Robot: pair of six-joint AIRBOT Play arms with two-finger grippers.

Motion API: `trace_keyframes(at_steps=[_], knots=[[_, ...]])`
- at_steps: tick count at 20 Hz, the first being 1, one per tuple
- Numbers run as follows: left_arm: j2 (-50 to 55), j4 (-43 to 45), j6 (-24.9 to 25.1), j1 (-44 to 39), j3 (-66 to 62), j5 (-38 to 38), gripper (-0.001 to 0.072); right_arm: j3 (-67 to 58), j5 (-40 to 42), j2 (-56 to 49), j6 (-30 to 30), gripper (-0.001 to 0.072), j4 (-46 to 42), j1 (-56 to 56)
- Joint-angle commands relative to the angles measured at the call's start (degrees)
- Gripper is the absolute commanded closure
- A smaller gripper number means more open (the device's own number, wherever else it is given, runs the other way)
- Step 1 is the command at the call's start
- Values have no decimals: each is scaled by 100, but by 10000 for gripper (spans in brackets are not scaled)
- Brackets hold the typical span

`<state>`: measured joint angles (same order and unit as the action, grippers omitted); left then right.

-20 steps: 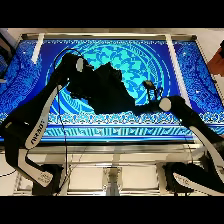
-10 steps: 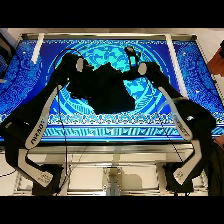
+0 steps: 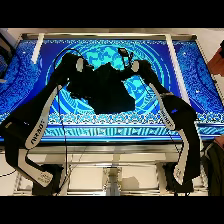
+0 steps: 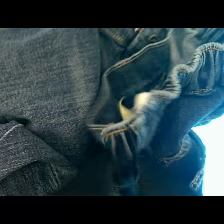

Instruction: Fold the clothes and pants, and hang the long-sleeved shirts on hangers.

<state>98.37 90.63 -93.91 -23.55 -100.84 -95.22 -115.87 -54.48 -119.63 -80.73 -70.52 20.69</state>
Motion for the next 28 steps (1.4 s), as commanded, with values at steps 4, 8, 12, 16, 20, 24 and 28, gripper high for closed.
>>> trace_keyframes(at_steps=[4, 8, 12, 16, 20, 24, 28], knots=[[4, 17, 87, -4, 0, 50, 363, -68, -551, 68, 55, 654, 275, -70], [-37, 459, 848, 175, -2, 164, 363, -66, -1163, 1014, 52, 655, -92, -546], [-413, 455, 841, 750, -2, 1045, 363, -50, -2197, 2240, 153, 655, -553, -1368], [-684, 433, 686, 1508, 0, 1598, 363, 334, -3298, 3163, 236, 655, -1054, -2365], [-682, -264, 820, 2087, 0, 1637, 359, 881, -3613, 3685, 98, 655, -1252, -3598], [-522, -1799, 1399, 2315, 0, 1814, 294, 1871, -3624, 3991, 81, 654, -1217, -4518], [203, -3032, 1464, 2179, 0, 1742, 265, 2944, -3366, 4041, 96, 653, -1185, -4710]])
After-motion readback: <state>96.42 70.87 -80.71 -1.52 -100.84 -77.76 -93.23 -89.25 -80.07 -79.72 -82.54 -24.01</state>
